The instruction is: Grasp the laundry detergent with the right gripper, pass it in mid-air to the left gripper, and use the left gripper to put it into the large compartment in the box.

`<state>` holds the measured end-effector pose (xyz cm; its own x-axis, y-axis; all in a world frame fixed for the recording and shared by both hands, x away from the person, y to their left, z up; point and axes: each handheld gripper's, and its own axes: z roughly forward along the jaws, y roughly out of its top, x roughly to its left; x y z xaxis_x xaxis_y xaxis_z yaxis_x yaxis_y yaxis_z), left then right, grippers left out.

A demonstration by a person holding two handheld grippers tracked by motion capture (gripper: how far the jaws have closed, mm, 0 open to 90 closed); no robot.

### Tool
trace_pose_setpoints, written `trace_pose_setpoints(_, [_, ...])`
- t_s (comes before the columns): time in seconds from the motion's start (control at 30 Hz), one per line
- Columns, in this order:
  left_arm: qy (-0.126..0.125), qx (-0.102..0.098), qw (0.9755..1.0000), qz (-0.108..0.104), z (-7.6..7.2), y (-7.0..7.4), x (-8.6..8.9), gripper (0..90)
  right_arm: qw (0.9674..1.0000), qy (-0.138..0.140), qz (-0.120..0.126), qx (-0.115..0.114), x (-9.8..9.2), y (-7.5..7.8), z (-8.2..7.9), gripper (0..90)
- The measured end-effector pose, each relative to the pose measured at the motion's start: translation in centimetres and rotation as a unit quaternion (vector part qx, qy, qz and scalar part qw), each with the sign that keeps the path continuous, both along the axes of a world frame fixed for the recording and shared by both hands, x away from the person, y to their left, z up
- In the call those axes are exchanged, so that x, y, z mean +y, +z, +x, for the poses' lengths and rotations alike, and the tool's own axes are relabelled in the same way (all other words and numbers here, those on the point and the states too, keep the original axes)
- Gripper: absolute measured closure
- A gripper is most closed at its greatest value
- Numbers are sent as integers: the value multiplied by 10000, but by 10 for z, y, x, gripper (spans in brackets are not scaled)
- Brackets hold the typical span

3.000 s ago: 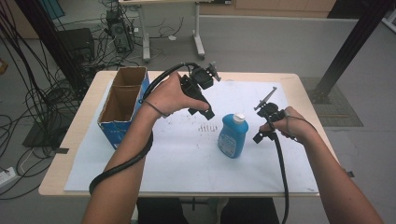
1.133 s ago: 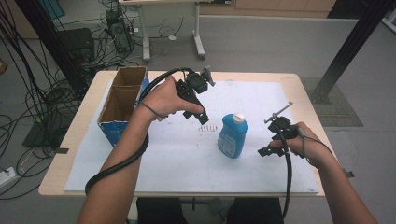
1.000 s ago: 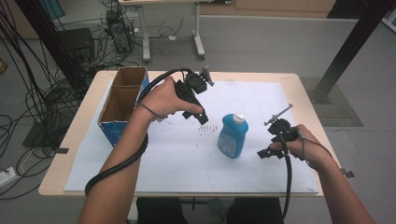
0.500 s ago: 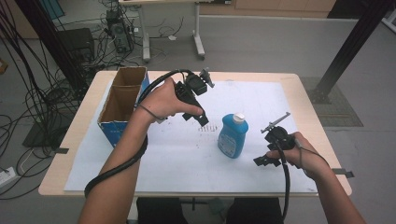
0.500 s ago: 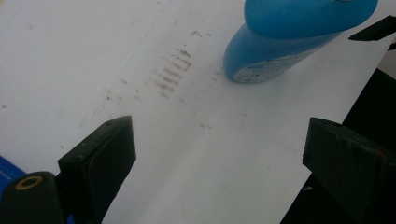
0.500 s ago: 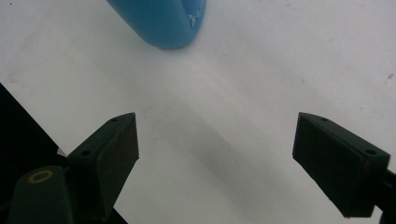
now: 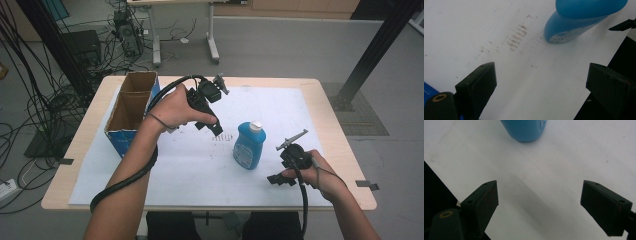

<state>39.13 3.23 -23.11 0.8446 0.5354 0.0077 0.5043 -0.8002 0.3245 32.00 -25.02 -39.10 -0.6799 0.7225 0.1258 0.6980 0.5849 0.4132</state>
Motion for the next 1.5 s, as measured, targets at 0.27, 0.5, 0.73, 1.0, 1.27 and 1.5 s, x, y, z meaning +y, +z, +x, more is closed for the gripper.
trace_pose_setpoints(0.27, [4,-2,10000,-21,0,0,0,99,9998,-18,144,-108,2,-8,-4,145])
trace_pose_setpoints(0.5, [10,12,10000,-2,1,0,0,99,9992,-13,254,-316,3,-17,-8,141])
trace_pose_setpoints(0.73, [8,8,10000,-3,1,0,-1,99,9981,-57,377,-481,6,-24,-12,139])
trace_pose_setpoints(1.0, [24,17,10000,27,1,-2,-2,100,9944,-154,622,-838,6,-30,-15,137])
trace_pose_setpoints(1.27, [55,16,10000,61,0,-4,-1,100,9910,-187,825,-1041,8,-33,-15,136])
trace_pose_setpoints(1.5, [88,6,9999,95,0,-4,-1,100,9846,-203,1113,-1330,10,-37,-16,130])
